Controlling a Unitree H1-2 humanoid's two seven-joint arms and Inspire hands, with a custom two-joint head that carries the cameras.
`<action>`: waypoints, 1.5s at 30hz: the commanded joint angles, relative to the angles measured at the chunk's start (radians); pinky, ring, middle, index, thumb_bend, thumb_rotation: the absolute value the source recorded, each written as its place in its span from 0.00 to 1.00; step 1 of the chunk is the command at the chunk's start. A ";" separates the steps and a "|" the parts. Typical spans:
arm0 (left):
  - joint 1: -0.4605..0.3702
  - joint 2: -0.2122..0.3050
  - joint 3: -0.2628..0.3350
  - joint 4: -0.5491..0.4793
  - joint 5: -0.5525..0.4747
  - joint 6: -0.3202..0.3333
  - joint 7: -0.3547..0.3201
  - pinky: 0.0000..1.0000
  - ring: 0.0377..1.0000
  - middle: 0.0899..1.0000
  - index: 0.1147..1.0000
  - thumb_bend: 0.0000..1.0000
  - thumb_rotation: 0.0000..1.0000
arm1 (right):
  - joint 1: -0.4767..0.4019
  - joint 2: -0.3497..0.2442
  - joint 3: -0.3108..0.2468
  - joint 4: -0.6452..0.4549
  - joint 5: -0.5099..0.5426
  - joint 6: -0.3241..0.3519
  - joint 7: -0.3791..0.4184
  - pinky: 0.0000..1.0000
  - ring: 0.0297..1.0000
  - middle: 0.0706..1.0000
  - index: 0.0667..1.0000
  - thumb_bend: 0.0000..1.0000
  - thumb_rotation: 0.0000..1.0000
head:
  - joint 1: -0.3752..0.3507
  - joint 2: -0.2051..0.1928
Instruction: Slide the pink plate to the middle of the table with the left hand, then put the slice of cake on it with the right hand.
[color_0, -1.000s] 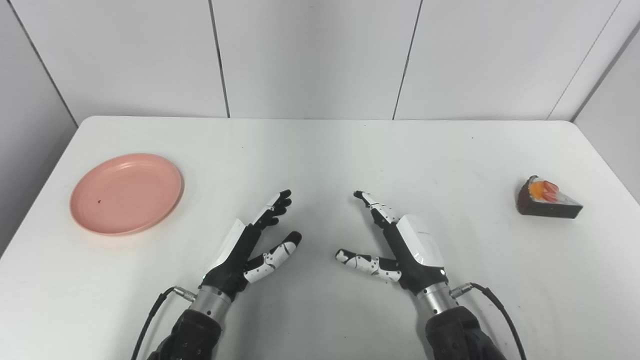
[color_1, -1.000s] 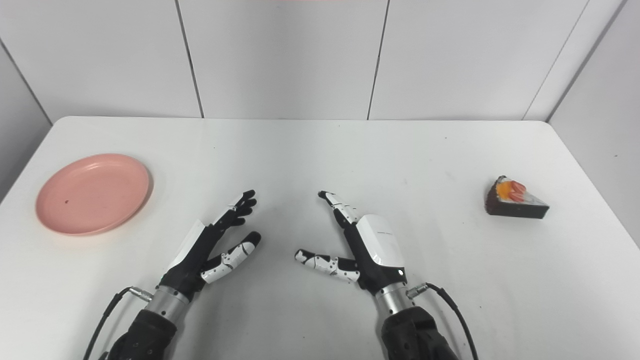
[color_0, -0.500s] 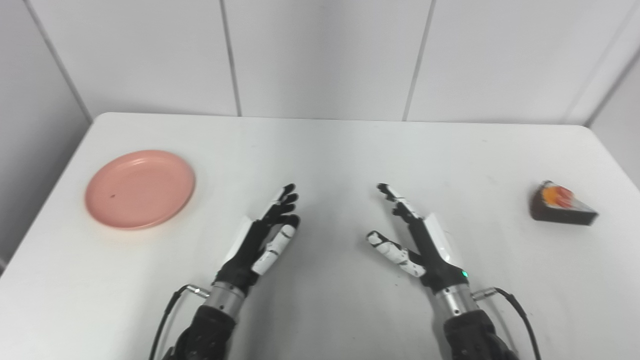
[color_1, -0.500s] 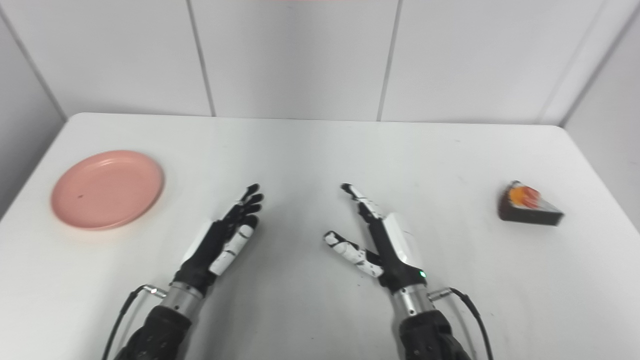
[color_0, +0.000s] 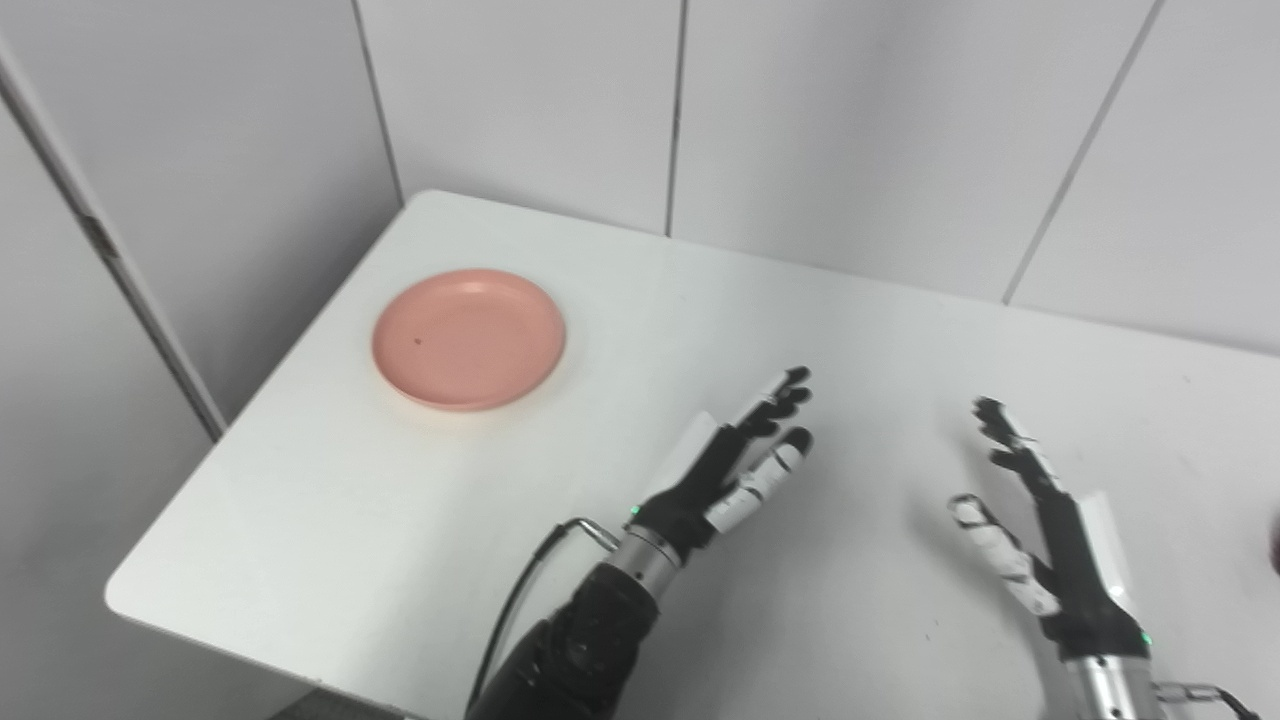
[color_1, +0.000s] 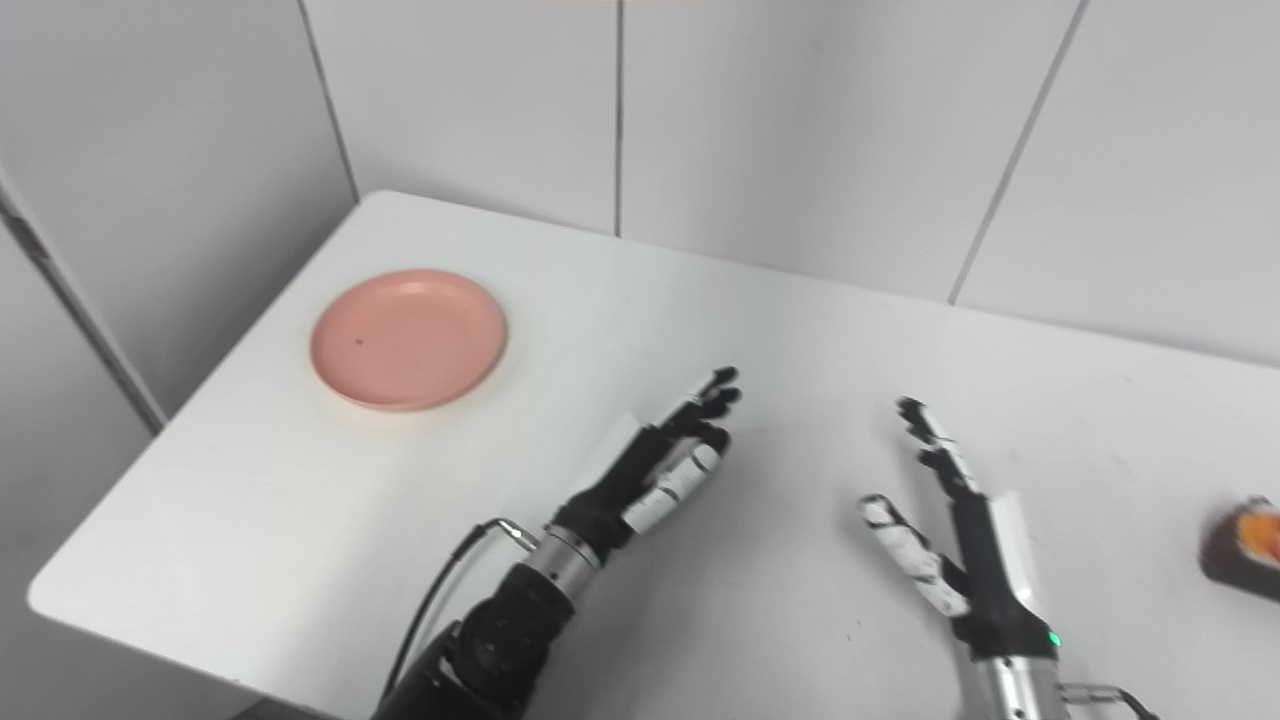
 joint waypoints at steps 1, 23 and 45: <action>0.034 -0.006 -0.007 0.075 0.003 -0.043 0.033 0.89 0.92 0.92 0.93 0.35 1.00 | 0.063 -0.007 -0.001 0.101 0.002 -0.070 -0.013 0.85 0.88 0.88 0.89 0.37 1.00 | 0.001 0.001; 0.032 -0.043 0.022 0.075 -0.054 -0.010 0.021 0.92 0.94 0.93 0.94 0.39 1.00 | 0.062 -0.022 -0.009 0.113 0.018 -0.063 0.005 0.86 0.89 0.89 0.90 0.31 1.00 | 0.008 0.000; -0.020 -0.137 0.124 -0.378 -0.232 0.243 0.028 0.95 0.94 0.95 0.94 0.43 1.00 | 0.029 -0.033 -0.020 0.182 0.049 -0.078 0.027 0.85 0.88 0.88 0.89 0.37 1.00 | 0.025 -0.002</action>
